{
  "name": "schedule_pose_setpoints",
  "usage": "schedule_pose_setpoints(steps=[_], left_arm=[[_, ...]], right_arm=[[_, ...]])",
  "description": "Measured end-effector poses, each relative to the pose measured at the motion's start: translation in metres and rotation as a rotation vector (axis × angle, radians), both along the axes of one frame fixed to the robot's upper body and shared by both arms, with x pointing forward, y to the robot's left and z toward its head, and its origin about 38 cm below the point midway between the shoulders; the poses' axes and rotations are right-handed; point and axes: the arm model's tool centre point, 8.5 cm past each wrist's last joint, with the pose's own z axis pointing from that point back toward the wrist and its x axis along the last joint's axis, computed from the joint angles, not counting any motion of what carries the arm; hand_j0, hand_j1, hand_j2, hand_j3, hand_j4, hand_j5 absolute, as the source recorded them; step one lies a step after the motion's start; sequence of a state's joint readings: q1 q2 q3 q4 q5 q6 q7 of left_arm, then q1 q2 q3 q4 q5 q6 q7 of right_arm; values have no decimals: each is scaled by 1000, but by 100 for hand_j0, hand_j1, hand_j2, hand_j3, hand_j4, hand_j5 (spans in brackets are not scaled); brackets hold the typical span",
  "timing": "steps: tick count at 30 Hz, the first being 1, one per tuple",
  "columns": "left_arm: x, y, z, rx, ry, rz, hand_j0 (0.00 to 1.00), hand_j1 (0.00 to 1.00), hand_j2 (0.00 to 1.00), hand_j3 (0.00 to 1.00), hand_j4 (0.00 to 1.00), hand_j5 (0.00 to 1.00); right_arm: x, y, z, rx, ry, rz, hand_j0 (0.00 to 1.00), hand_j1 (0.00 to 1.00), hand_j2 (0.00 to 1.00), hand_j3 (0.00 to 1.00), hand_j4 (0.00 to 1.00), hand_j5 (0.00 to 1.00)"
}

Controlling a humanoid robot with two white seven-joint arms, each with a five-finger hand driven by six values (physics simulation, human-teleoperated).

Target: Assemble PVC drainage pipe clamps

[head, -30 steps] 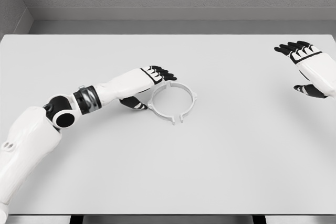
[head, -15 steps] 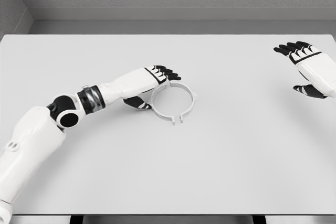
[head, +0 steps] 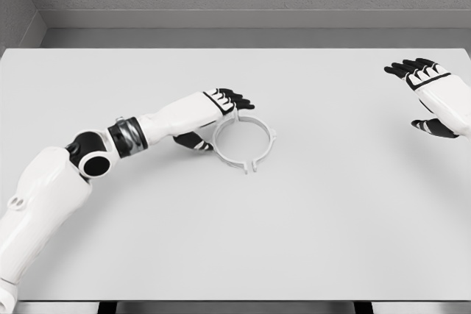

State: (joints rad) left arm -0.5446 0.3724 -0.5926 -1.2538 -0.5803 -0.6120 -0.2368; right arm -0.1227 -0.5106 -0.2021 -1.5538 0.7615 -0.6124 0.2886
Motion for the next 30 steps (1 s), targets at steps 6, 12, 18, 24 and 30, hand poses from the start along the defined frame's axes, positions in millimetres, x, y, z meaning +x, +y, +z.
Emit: schedule_pose_setpoints(steps=[6,12,18,24,30], left_arm=[[3,7,-3,8,8,17,100,100,100,100,100,100],[7,16,-12,27,34,45,100,100,100,100,100,100],[8,18,-16,31,46,53,100,100,100,100,100,100],[8,15,-17,29,48,50,100,100,100,100,100,100],[7,13,-18,28,47,46,100,100,100,100,100,100]], right_arm=[[0,0,0,-1,0,-1,100,100,100,100,100,100],[0,-1,0,-1,1,-2,100,100,100,100,100,100],[-1,-1,-1,-1,3,-2,100,100,100,100,100,100],[-1,-1,-1,0,2,-2,100,100,100,100,100,100],[-1,-1,-1,-1,3,-1,100,100,100,100,100,100]])
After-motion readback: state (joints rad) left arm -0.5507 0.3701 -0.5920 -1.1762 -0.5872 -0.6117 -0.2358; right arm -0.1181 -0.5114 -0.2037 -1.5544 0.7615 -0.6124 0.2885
